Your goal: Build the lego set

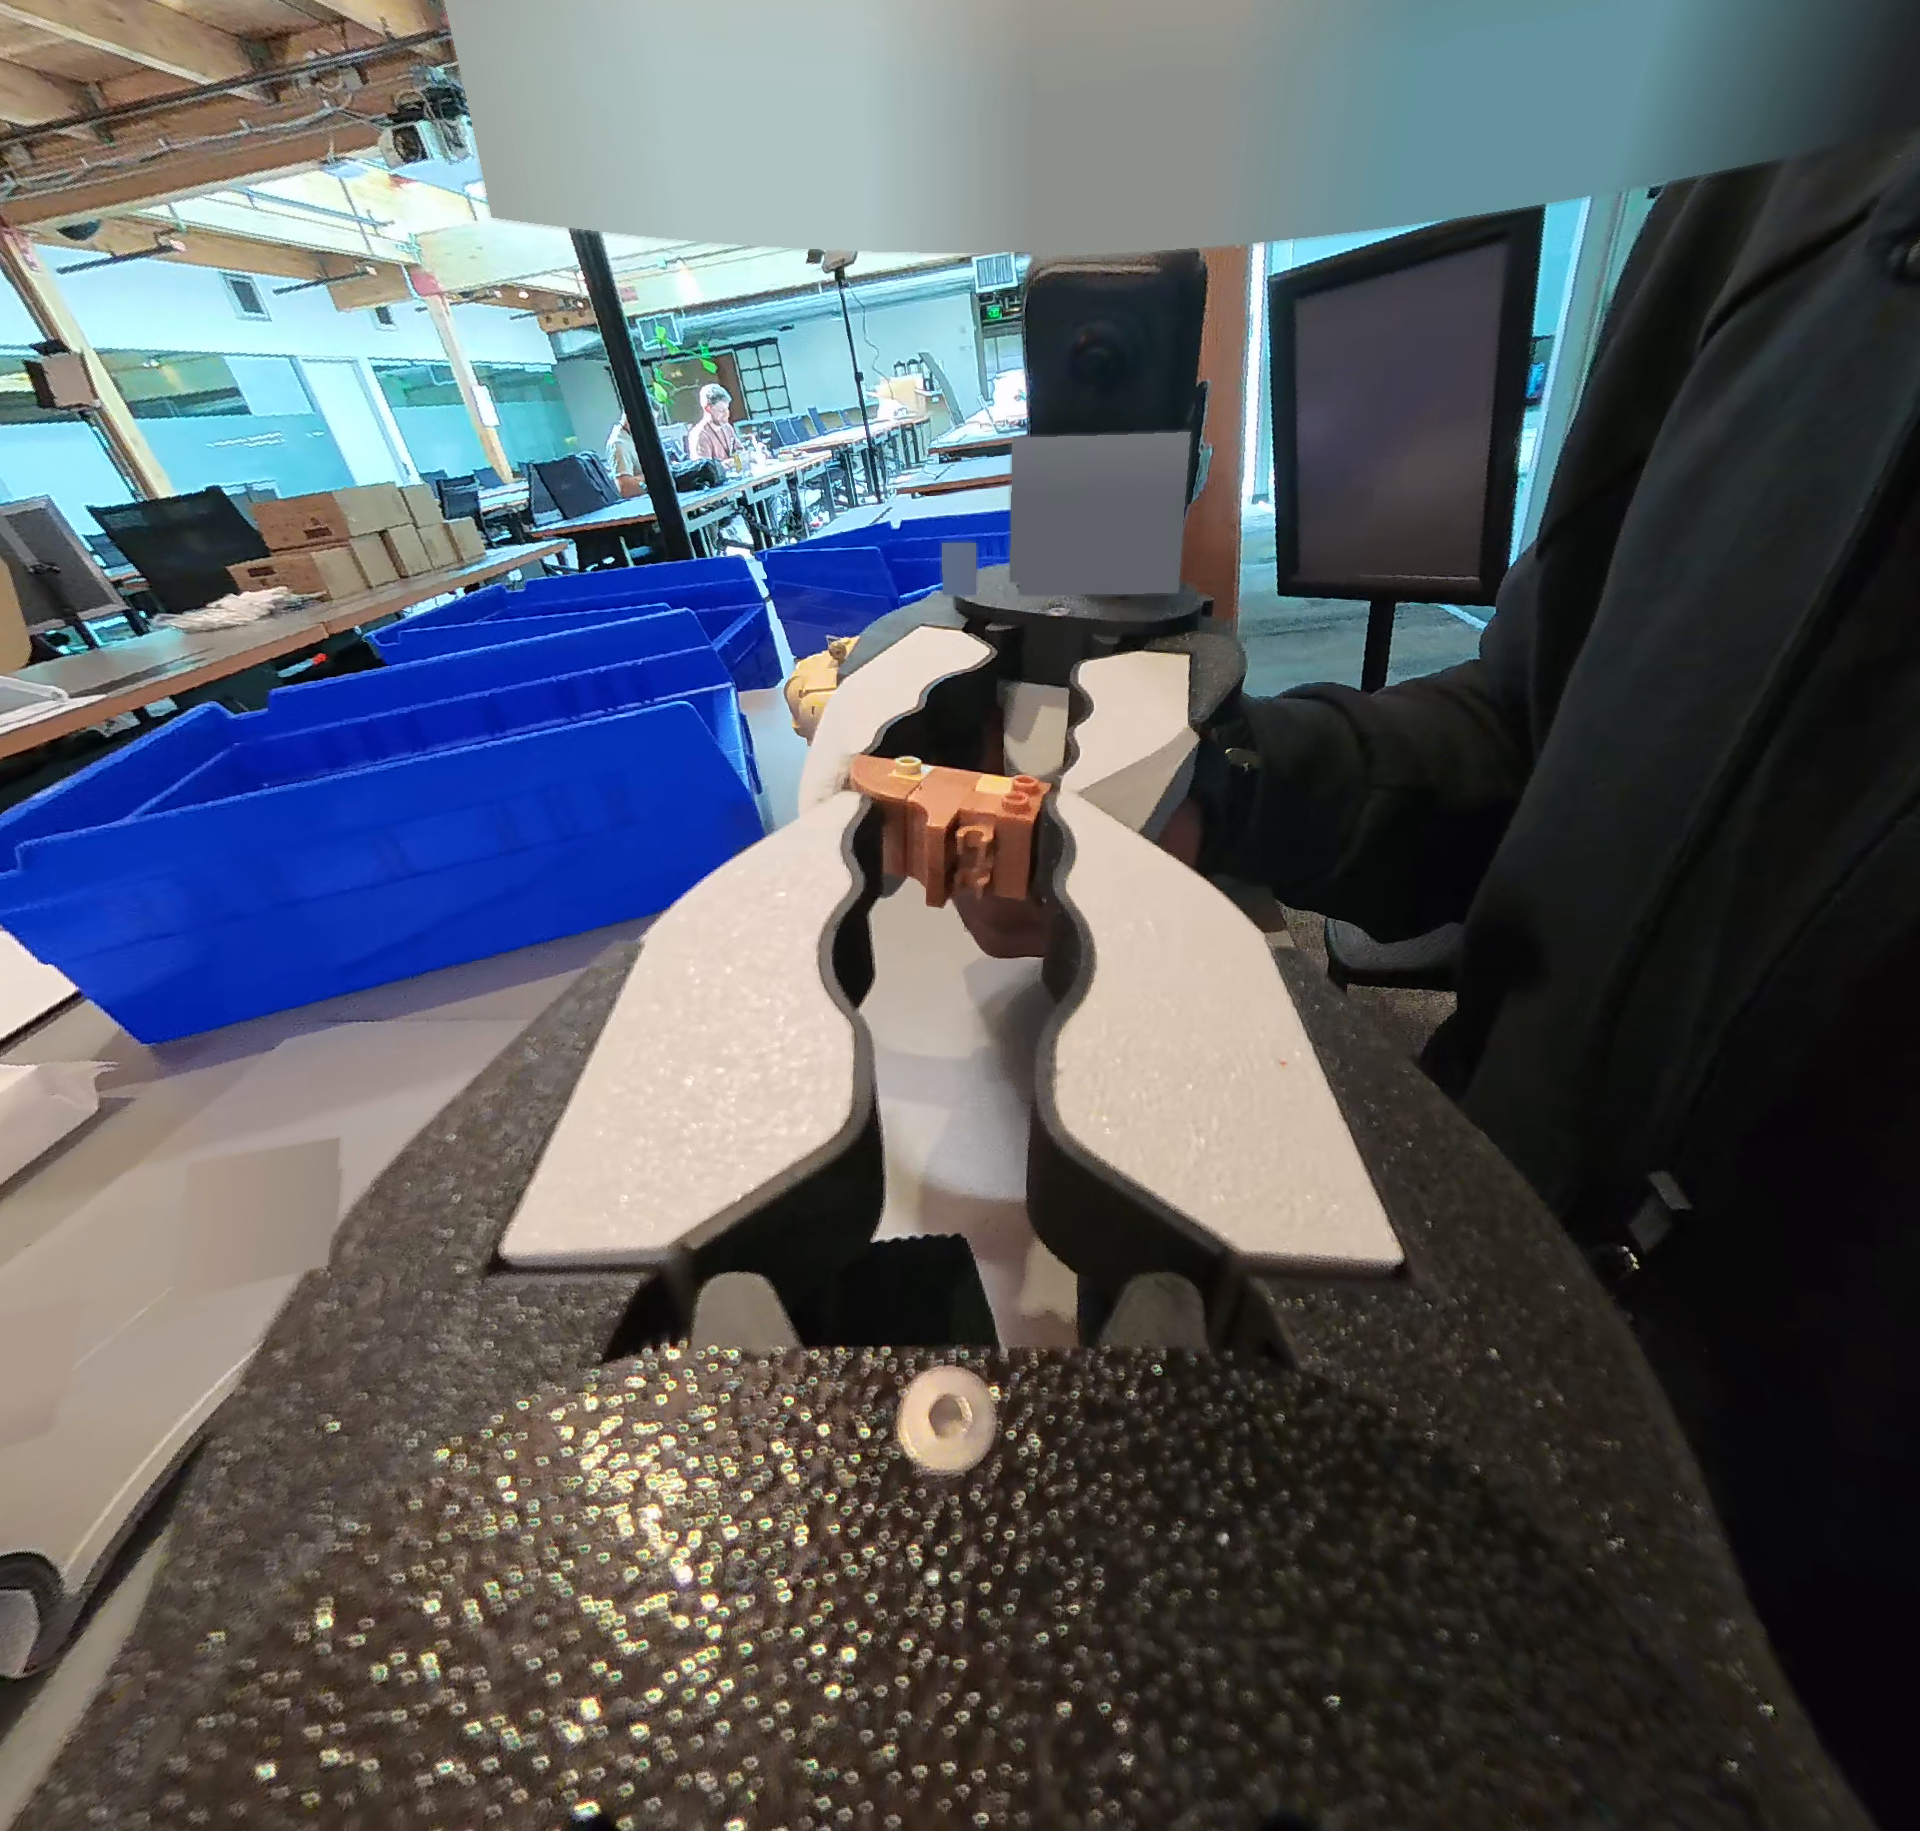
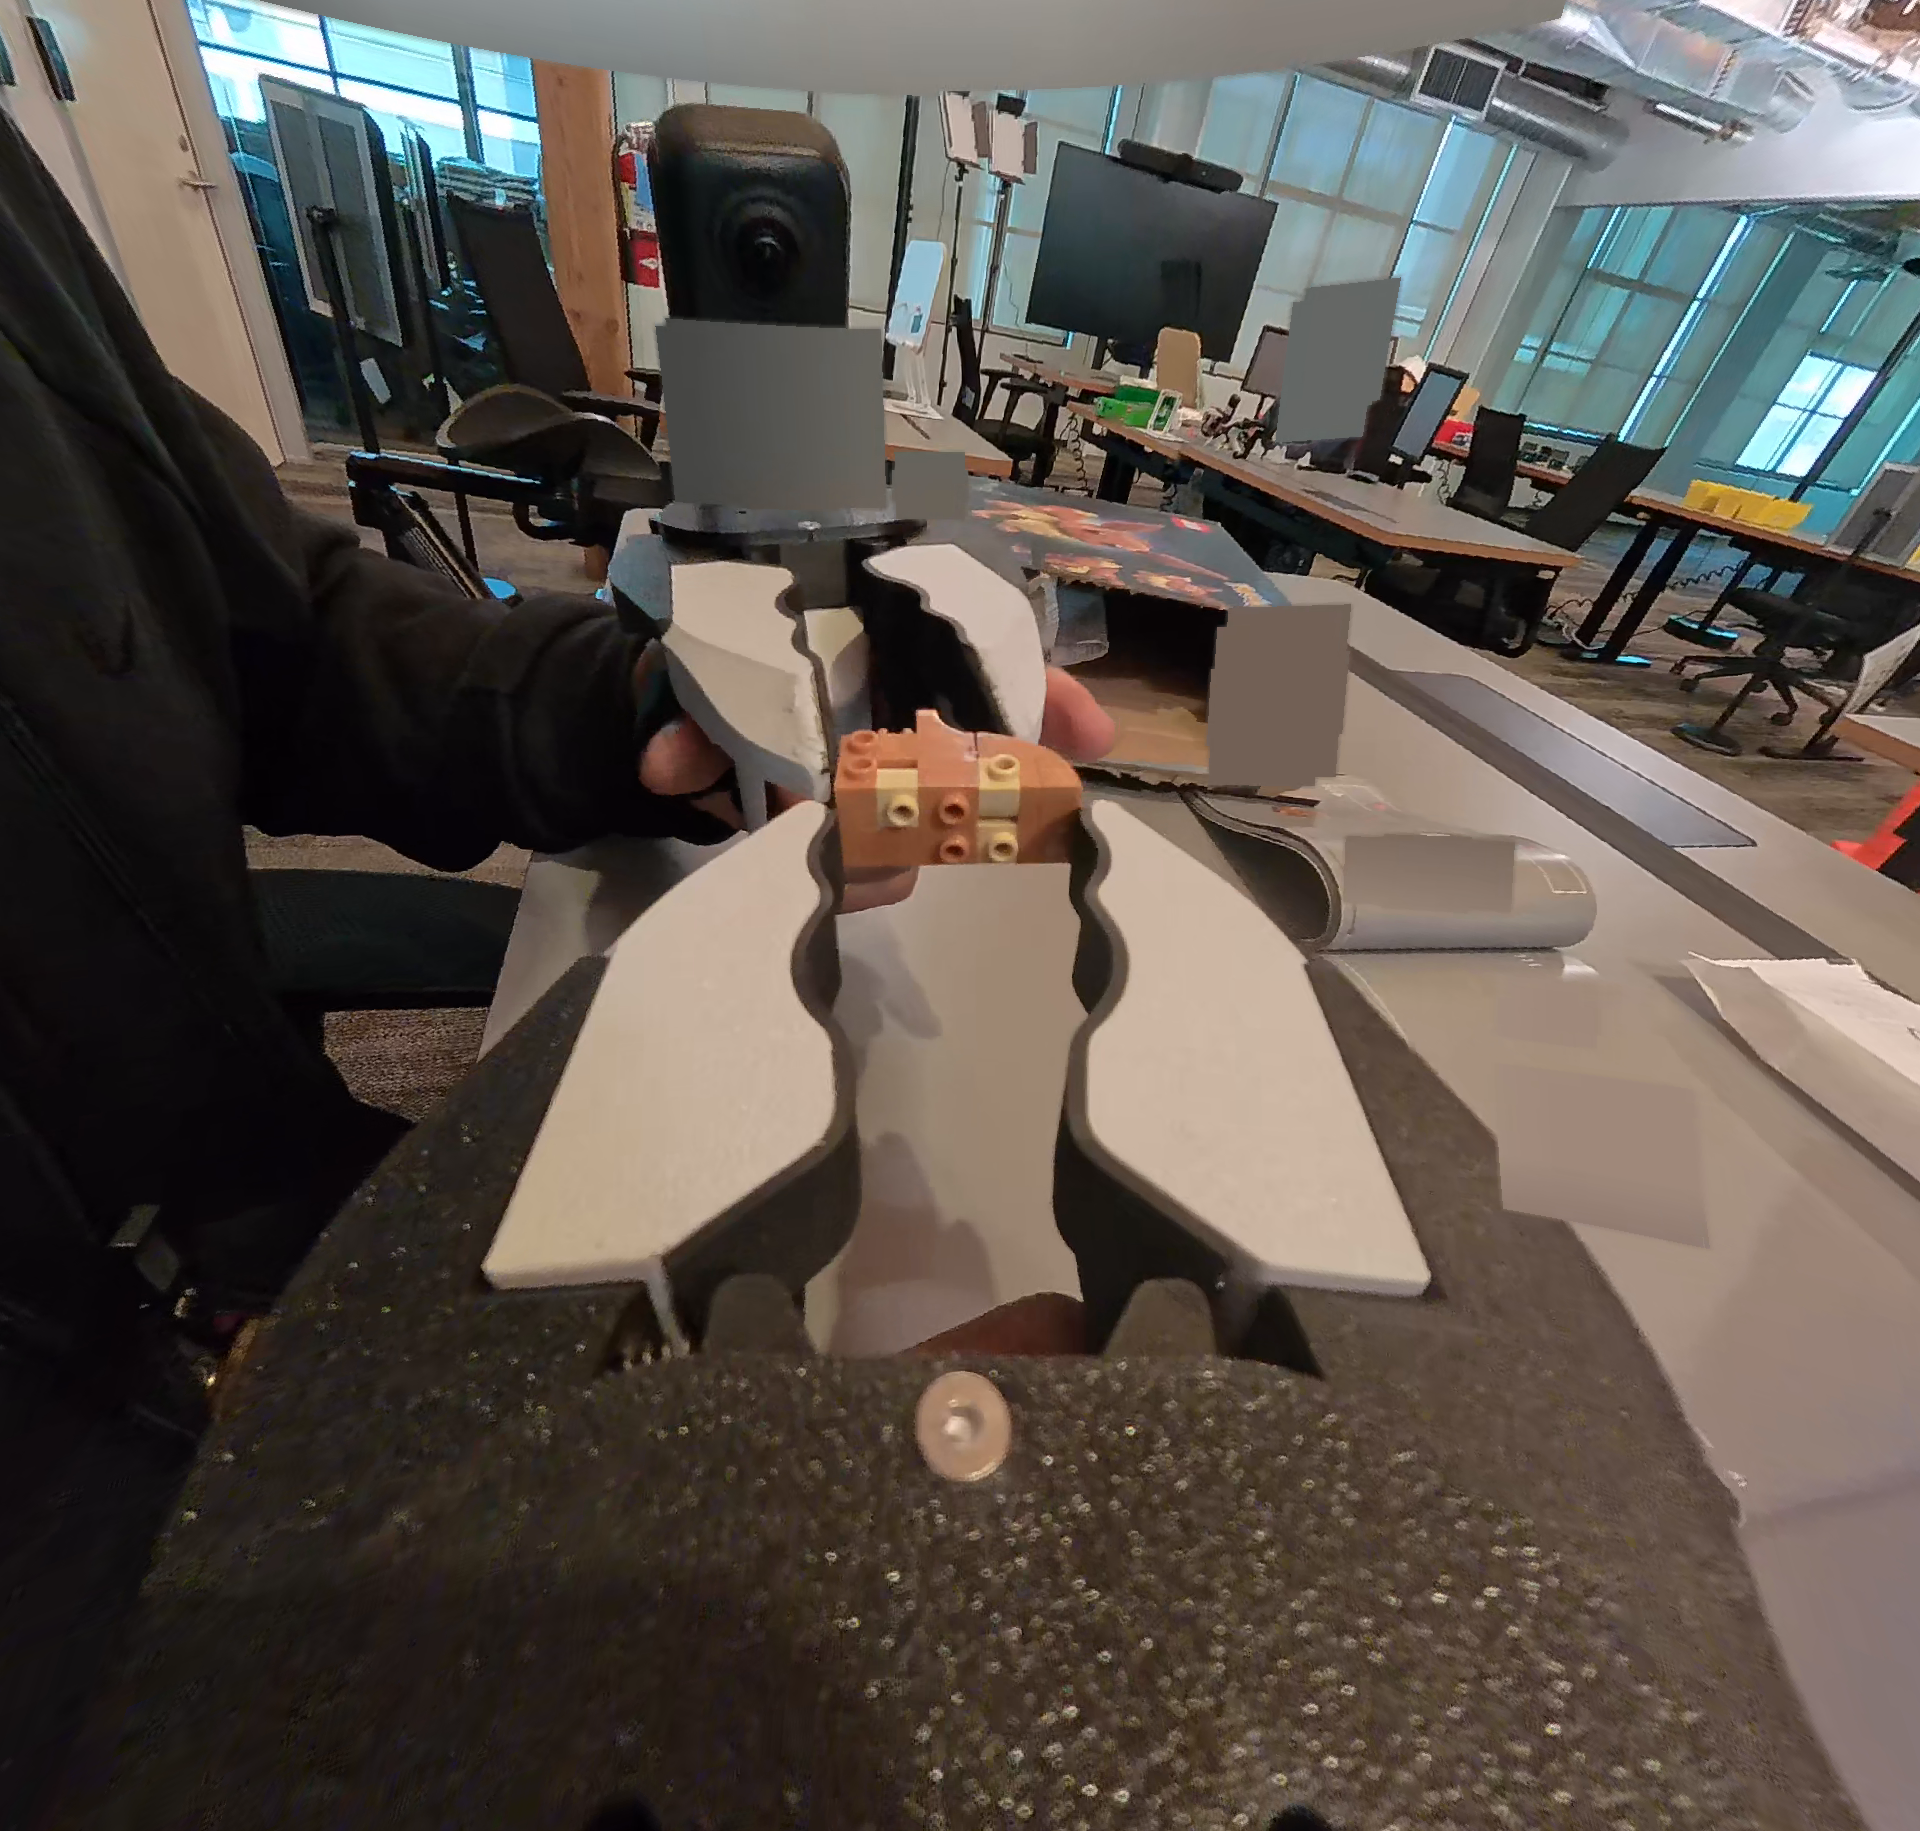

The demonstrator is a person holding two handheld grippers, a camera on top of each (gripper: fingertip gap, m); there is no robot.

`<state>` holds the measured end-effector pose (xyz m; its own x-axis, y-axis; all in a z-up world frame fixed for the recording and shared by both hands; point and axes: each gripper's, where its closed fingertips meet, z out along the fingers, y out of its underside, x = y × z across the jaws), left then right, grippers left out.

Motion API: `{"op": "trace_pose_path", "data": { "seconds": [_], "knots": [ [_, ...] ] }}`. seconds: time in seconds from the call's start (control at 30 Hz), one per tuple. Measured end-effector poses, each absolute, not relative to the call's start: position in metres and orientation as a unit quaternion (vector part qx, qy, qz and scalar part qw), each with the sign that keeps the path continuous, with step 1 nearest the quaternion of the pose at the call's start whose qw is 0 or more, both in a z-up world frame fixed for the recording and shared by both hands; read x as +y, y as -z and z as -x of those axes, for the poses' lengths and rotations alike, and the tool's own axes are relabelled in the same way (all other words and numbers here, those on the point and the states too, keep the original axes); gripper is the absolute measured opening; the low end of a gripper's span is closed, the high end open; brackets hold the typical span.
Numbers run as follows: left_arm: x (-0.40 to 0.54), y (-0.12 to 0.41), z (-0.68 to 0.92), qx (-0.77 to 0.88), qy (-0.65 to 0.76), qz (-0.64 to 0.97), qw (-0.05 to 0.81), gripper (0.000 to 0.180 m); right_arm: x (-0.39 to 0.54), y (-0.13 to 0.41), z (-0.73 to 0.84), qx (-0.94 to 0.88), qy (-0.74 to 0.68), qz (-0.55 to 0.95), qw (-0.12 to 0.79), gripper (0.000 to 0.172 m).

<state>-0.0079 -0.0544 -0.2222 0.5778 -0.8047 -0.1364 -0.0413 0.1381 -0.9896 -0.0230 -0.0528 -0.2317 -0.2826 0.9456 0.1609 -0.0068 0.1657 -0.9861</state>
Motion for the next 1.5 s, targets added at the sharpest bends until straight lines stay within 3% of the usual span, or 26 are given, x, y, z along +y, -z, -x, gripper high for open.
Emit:
{"op": "trace_pose_path", "data": {
  "seconds": [0.67, 1.23, 1.37, 1.5],
  "knots": [
    [-0.056, 0.227, 0.006, 0.361, 0.289, 0.593, 0.660, 0.030, -0.057, 0.239, 0.024, -0.625, -0.507, 0.392, 0.445, 0.042],
    [-0.052, 0.222, 0.012, 0.342, 0.289, 0.598, 0.665, 0.020, -0.044, 0.235, 0.025, -0.615, -0.483, 0.403, 0.475, 0.042],
    [-0.050, 0.217, 0.022, 0.294, 0.345, 0.602, 0.657, 0.031, -0.032, 0.239, 0.023, -0.619, -0.443, 0.407, 0.505, 0.042],
    [-0.041, 0.229, 0.018, 0.239, 0.417, 0.647, 0.592, 0.037, -0.028, 0.249, 0.026, -0.644, -0.387, 0.400, 0.525, 0.042]
  ]
}}
